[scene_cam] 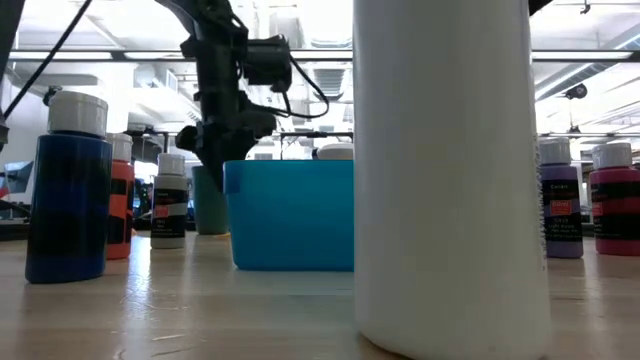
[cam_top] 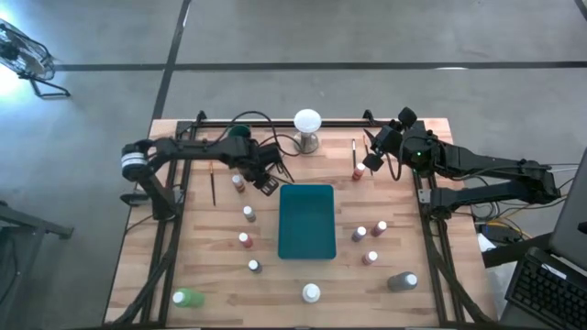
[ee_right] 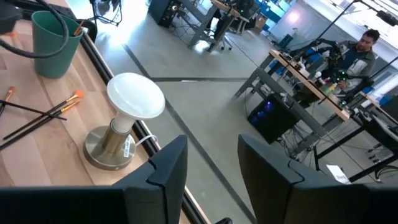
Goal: Pick & Place Paint Supplies
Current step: Put the yellow paint brush into the green cup
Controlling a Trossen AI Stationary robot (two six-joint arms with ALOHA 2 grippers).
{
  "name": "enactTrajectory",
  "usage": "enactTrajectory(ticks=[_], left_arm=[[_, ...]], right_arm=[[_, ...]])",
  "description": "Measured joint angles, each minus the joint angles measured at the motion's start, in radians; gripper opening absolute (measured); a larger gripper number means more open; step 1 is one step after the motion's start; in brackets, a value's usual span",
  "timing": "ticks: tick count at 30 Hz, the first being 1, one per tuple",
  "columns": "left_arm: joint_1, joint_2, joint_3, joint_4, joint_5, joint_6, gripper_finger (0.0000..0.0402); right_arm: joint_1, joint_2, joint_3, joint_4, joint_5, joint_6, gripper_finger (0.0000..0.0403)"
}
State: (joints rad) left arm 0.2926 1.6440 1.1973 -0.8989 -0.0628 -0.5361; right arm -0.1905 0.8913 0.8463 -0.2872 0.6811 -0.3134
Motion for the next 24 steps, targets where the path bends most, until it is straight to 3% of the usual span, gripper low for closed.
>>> enactTrajectory(ticks=[9,24], left_arm=[[0.037,0.000,-0.049,0.095,0.050,0.038,0.0122],[0.048,0.054,-0.059,0.121,0.031,0.094,0.0122]], right_arm=[[0.000,0.000,0.000,0.002,0.000,0.000,0.0163],[0.000,0.000,0.000,0.004,0.000,0.004,0.0192]])
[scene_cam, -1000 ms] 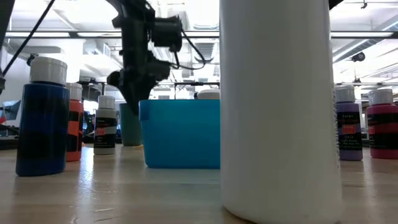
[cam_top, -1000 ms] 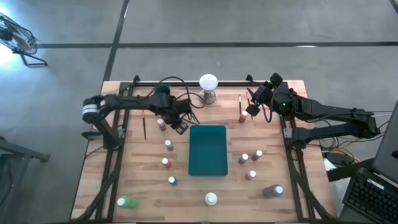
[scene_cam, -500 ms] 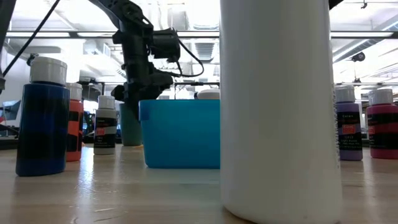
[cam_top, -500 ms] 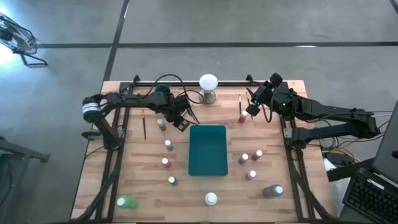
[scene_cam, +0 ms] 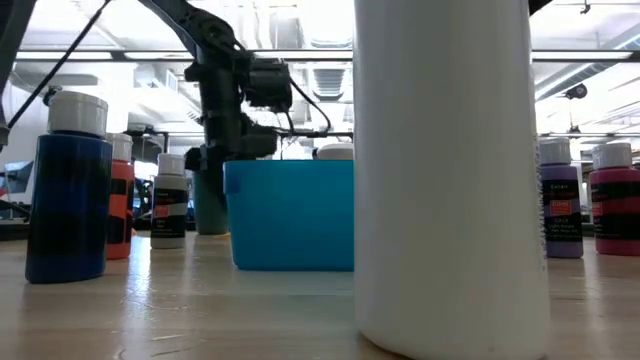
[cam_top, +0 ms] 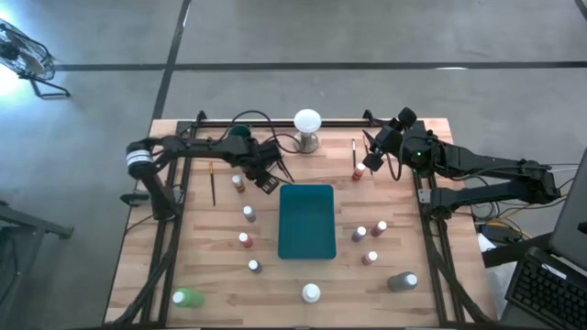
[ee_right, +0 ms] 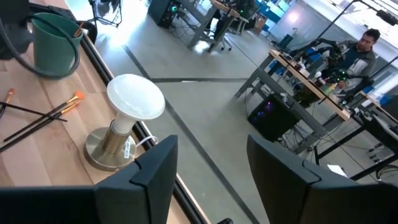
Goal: Pick & Place Paint Supplies
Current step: Put the yellow paint brush into the green cup
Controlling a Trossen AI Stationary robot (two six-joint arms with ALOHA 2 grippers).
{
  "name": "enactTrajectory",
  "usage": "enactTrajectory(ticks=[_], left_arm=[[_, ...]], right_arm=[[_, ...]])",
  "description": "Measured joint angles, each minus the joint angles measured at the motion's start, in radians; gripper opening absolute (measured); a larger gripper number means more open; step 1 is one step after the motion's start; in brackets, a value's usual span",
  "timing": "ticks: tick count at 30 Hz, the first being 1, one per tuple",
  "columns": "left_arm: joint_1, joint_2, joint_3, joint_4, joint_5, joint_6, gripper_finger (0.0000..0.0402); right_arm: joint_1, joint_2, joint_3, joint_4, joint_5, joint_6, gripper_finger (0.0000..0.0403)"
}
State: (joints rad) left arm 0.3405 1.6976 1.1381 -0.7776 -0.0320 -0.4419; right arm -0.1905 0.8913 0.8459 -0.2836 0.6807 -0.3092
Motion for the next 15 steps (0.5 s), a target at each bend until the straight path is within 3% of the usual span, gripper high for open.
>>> enactTrajectory(ticks=[15], left_arm=[[0.000,0.085,0.000,0.036,0.007,-0.002,0.0122]], right_arm=[[0.000,0.000,0.000,-0.004,0.000,0.000,0.0167]])
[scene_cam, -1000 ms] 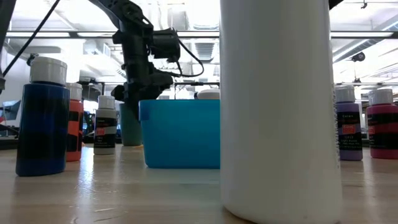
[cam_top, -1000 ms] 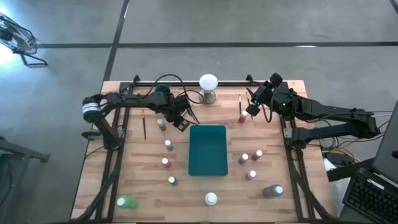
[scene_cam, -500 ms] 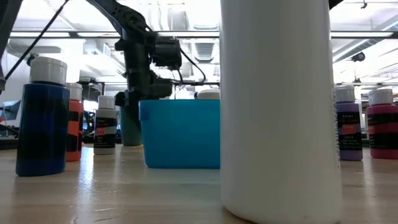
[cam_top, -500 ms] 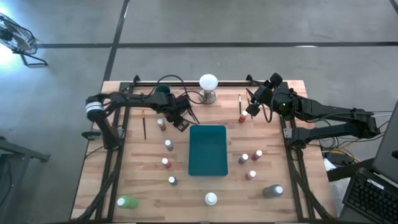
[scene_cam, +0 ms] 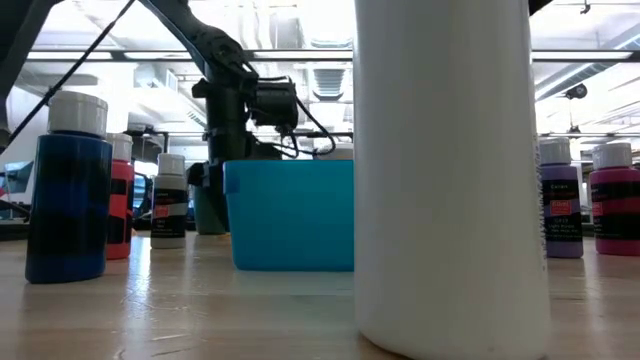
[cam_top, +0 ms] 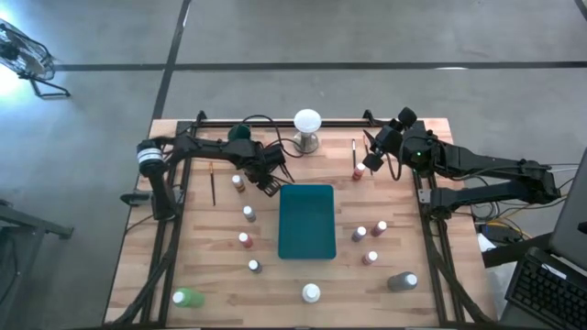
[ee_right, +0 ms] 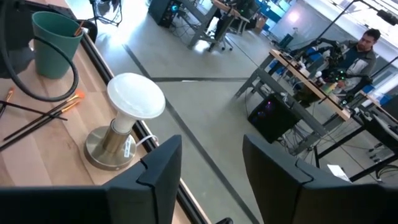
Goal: Pick & Place Paint Supplies
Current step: Put the yellow paint brush into the green cup
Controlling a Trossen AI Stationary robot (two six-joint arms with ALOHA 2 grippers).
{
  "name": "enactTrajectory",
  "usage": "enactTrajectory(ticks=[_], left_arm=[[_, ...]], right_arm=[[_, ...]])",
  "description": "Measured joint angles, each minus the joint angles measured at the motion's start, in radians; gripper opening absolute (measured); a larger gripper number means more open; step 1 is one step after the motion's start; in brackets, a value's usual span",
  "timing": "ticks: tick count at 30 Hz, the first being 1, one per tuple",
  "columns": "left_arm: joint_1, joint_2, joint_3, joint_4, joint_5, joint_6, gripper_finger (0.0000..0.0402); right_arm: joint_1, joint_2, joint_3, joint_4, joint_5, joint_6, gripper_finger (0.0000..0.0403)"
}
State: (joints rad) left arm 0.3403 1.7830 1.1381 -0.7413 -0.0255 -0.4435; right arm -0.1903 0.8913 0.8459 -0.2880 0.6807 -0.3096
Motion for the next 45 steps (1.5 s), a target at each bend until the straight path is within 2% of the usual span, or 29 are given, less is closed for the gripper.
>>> enactTrajectory(ticks=[13,18,26,39,45], left_arm=[[0.011,0.028,0.000,0.006,-0.022,-0.008,0.0121],[0.019,0.028,0.000,0.008,-0.023,-0.013,0.0094],[0.022,0.028,0.000,0.009,-0.026,0.017,0.0013],[0.023,0.028,0.001,0.007,-0.025,0.028,0.0003],[0.022,0.012,0.042,-0.092,-0.021,0.039,0.0002]], right_arm=[[0.000,0.000,-0.015,0.000,0.000,0.001,0.0195],[0.000,0.000,-0.026,0.000,0.000,0.004,0.0198],[0.000,0.000,-0.032,0.002,0.000,-0.002,0.0177],[0.000,0.000,-0.032,0.003,0.000,-0.008,0.0146],[0.000,0.000,-0.032,0.002,0.000,-0.013,0.0133]])
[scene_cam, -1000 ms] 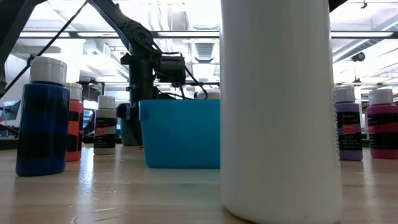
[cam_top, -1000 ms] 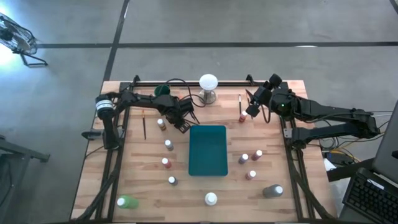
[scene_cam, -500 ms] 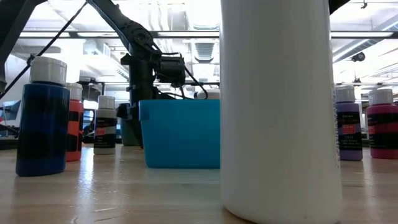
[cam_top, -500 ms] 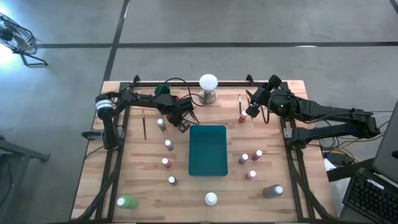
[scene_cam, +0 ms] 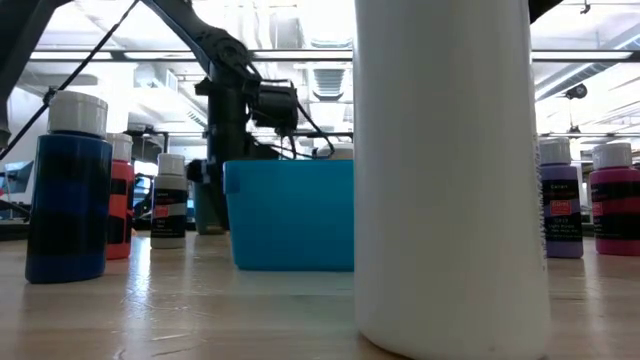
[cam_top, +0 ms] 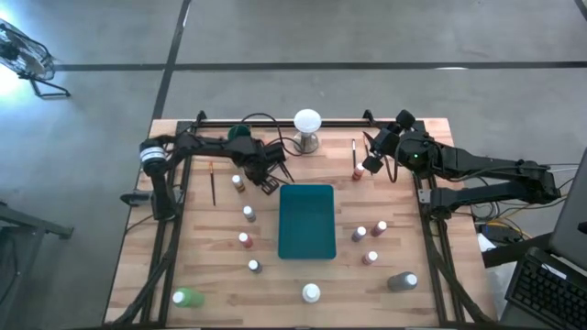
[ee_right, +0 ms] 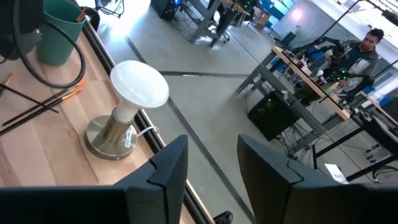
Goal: Pick & Place Paint Supplies
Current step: Put the yellow paint brush into the green cup
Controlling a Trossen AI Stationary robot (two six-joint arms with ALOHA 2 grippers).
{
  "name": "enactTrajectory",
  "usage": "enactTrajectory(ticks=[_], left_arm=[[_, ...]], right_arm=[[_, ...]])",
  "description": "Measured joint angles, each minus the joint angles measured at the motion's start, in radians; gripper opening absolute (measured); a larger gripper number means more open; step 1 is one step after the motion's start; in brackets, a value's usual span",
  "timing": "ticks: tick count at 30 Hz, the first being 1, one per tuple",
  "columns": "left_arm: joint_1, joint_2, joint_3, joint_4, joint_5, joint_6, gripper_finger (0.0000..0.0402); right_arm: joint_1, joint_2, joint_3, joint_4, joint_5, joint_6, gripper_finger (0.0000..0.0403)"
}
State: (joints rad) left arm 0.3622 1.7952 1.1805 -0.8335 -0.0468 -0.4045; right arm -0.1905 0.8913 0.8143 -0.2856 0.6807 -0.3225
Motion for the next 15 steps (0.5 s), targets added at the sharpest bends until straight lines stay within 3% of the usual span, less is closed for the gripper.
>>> enactTrajectory(ticks=[10,15], left_arm=[[0.000,-0.140,0.065,-0.058,0.005,0.007,0.0001],[0.010,-0.245,0.076,-0.062,0.090,-0.010,0.0001]], right_arm=[[0.000,0.000,0.000,0.000,0.000,0.000,0.0120],[0.000,0.000,0.000,0.000,0.000,-0.003,0.0116]])
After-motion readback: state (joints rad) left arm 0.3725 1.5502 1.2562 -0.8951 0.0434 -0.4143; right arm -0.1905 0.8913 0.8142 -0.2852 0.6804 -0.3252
